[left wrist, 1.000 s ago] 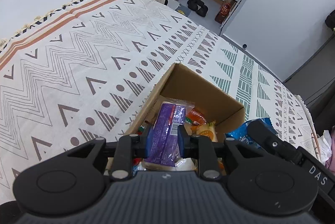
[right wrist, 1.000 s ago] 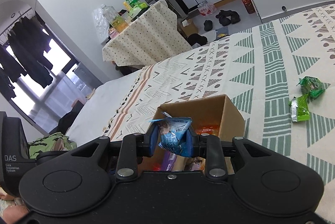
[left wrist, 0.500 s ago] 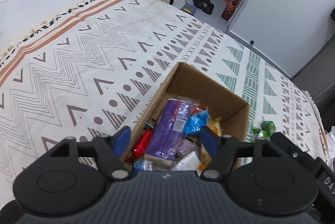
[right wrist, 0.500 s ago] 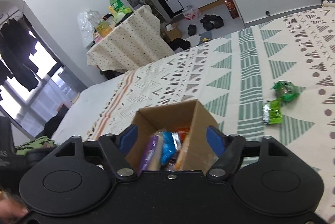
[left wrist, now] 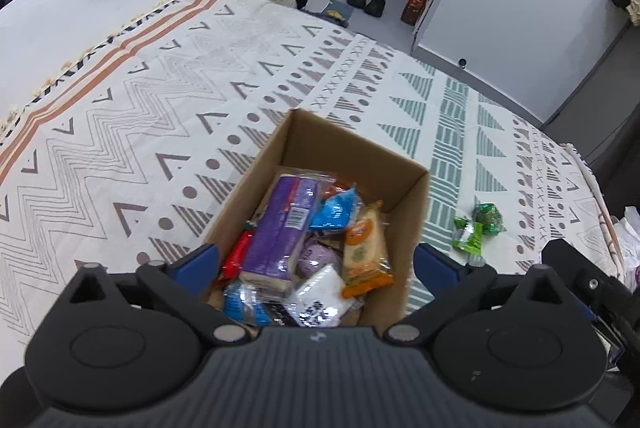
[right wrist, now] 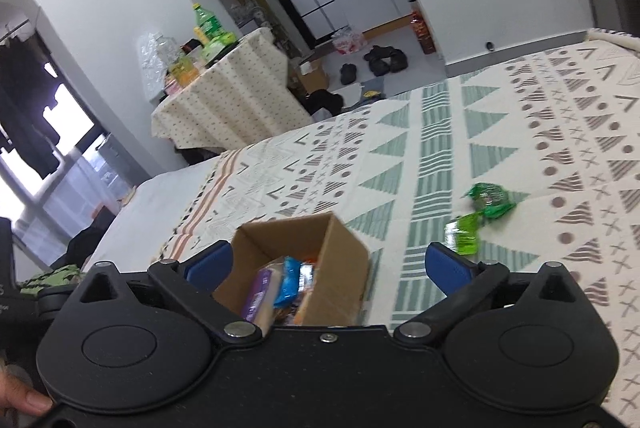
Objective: Organize snacks
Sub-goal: 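Withdraw both tools from the box toward the green candies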
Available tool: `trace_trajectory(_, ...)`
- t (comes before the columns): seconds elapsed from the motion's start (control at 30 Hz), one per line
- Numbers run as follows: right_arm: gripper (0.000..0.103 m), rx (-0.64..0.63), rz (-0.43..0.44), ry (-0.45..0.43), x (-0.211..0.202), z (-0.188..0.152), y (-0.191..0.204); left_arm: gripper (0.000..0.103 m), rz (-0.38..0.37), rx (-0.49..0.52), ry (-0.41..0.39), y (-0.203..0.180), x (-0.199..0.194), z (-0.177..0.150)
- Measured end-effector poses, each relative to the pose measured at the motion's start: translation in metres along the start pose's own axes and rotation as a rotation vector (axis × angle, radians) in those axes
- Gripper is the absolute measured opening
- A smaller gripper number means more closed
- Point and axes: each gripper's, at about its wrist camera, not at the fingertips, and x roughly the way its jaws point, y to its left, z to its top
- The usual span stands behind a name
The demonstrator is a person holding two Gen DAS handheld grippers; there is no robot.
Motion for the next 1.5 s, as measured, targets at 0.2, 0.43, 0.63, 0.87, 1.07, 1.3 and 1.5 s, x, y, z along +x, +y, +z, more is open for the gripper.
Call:
trace_trajectory(0.2,0.103,0.013,-0.023,-0.023,-0.014,0.009,-0.018,0.103,-0.049,0.011,-0.049,-0.021,-0.013,-0.003)
trace_trajectory(0.43,0.103,0.017,-0.037,-0.065,-0.031,0.019,-0.034,0.103,-0.073,0.072,-0.062,-0.052,-0.018,-0.007)
trace_trajectory(0.63,0.103,0.028,-0.042,-0.079,-0.042,0.027,-0.051,0.103,-0.078,0.103,-0.068,-0.074,-0.019,-0.011)
trace_trajectory(0.87,0.103,0.051,-0.061,-0.058,-0.046,0.029,-0.071,0.103,-0.084,0.137,-0.067,-0.097,-0.011,-0.015)
trace_trajectory(1.07,0.103,0.047,-0.059,-0.053,-0.047,0.032,-0.08,0.103,-0.096,0.167,-0.069,-0.118,-0.002,-0.017)
trace_trajectory(1.3,0.103,0.064,-0.088,-0.051,-0.047,0.035,-0.098,0.103,-0.114,0.183,-0.046,-0.137,0.017,-0.017)
trace_trajectory(1.5,0.103,0.103,-0.109,-0.045,-0.041,0.034,-0.112,0.103,-0.12,0.185,-0.024,-0.146,0.037,-0.015)
